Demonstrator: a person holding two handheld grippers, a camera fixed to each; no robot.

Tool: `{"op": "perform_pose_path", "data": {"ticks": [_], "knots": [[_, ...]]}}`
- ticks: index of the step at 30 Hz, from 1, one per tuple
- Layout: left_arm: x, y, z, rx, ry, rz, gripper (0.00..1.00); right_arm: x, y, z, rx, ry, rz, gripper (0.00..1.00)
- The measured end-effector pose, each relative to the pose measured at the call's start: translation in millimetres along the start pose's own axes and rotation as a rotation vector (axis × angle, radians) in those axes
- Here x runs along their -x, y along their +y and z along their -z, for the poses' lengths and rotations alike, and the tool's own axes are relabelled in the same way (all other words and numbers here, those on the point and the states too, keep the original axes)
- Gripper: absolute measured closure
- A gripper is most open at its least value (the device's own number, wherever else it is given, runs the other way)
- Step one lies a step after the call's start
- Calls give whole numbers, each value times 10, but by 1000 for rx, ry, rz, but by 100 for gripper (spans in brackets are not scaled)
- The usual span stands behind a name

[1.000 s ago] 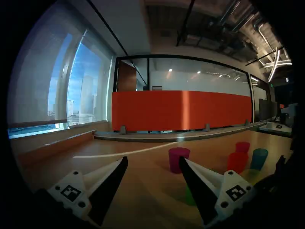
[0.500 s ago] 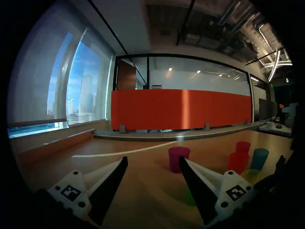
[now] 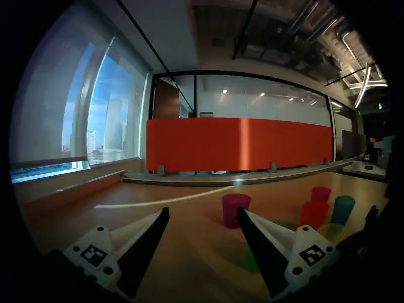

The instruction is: Pour water

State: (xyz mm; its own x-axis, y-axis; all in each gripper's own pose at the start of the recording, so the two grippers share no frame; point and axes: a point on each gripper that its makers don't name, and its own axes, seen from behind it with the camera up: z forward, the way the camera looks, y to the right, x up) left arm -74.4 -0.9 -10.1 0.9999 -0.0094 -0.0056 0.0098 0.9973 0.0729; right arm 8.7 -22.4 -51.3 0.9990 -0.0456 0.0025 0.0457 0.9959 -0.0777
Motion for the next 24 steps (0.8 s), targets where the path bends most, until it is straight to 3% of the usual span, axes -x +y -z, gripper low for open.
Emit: {"op": "perform_pose_path", "data": {"ticks": [14, 24], "knots": [[3, 1, 7, 0, 0, 0, 0, 88, 94, 17, -13, 41, 25, 0], [8, -4, 0, 0, 0, 0, 0, 336, 125, -202, -16, 58, 5, 0]]}}
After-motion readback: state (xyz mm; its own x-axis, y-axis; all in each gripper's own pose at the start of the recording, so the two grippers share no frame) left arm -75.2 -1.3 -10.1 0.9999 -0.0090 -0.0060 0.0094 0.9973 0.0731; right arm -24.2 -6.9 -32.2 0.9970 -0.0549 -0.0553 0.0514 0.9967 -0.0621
